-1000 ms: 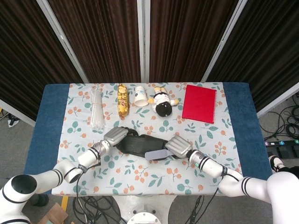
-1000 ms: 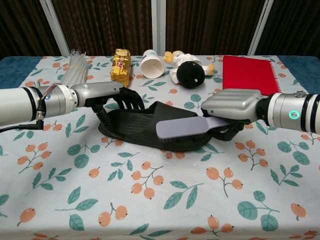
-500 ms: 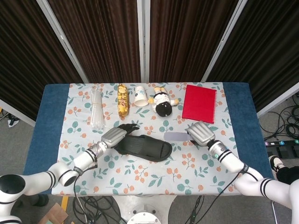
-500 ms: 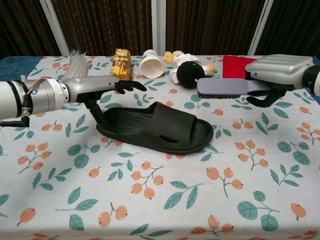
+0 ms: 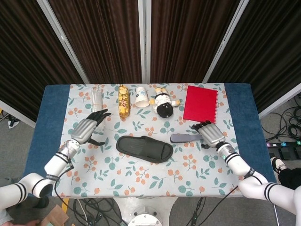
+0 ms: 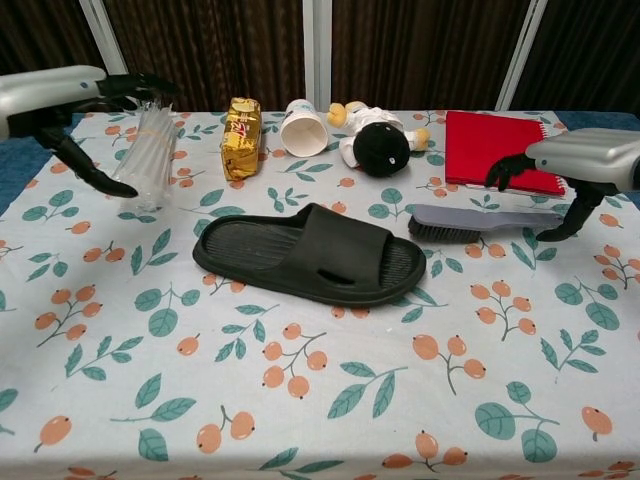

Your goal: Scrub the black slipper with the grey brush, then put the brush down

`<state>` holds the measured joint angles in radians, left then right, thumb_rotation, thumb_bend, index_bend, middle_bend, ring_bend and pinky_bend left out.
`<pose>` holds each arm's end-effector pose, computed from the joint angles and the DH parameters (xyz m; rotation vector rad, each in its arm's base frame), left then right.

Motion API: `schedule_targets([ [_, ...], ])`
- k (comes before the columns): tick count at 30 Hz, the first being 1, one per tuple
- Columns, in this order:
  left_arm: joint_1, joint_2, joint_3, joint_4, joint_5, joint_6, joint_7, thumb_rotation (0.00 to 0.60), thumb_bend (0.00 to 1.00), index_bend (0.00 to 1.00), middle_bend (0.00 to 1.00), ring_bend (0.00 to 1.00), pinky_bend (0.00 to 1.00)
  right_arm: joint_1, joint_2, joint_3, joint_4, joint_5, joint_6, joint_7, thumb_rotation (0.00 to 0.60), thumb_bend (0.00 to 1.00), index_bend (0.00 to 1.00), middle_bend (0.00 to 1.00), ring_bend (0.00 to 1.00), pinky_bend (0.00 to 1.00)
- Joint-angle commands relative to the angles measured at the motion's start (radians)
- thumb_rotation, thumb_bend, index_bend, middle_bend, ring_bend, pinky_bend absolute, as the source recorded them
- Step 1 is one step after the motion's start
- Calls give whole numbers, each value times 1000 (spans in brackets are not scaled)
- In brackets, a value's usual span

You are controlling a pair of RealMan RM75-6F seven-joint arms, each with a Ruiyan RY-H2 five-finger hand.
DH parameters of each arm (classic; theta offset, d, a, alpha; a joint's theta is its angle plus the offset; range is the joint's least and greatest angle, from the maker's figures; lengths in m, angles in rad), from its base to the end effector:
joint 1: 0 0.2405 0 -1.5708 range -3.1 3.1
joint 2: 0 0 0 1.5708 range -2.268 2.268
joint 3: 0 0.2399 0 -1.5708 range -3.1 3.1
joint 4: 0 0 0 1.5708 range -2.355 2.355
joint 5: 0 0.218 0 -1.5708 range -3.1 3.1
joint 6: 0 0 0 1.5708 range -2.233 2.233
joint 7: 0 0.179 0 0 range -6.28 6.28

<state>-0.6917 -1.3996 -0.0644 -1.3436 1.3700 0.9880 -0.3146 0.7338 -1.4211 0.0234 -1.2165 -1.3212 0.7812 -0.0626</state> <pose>-0.1909 0.3730 0.0111 -1.7923 -1.2037 -1.1063 -0.2332 -0.3846 -0.0080 2.0037 -0.8682 0.6154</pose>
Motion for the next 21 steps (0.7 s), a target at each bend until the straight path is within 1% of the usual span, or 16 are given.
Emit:
schedule_targets([
  [1, 48, 50, 13, -24, -11, 40, 12, 600, 50, 119, 90, 35, 95, -38, 82, 6, -84, -21, 65, 34, 600, 68, 0, 51, 0, 20],
  [4, 113, 100, 31, -44, -19, 103, 28, 600, 50, 119, 112, 34, 97, -86, 170, -2, -155, -47, 140, 62, 600, 72, 0, 71, 0, 21],
  [5, 140, 122, 40, -55, -25, 124, 37, 600, 49, 120, 120, 35, 97, -113, 203, -6, -178, -57, 183, 68, 600, 78, 0, 84, 4, 24],
  [9, 239, 185, 71, -98, -53, 211, 94, 600, 49, 128, 130, 35, 98, -224, 292, -30, -234, -89, 347, 74, 600, 143, 1, 188, 86, 88],
  [11, 295, 202, 85, -122, -59, 277, 141, 600, 43, 132, 134, 35, 98, -291, 331, -48, -260, -105, 434, 83, 600, 147, 4, 208, 89, 90],
  [13, 353, 205, 96, -145, -56, 360, 191, 600, 36, 133, 135, 35, 98, -357, 356, -67, -280, -119, 518, 88, 600, 152, 5, 192, 89, 90],
  [17, 449, 203, 122, -196, -29, 493, 280, 600, 33, 133, 135, 35, 98, -464, 364, -88, -309, -150, 660, 97, 600, 174, 6, 160, 85, 91],
  [21, 516, 213, 155, -263, 5, 561, 343, 600, 30, 133, 135, 35, 98, -547, 346, -102, -325, -188, 771, 111, 600, 176, 6, 165, 85, 100],
])
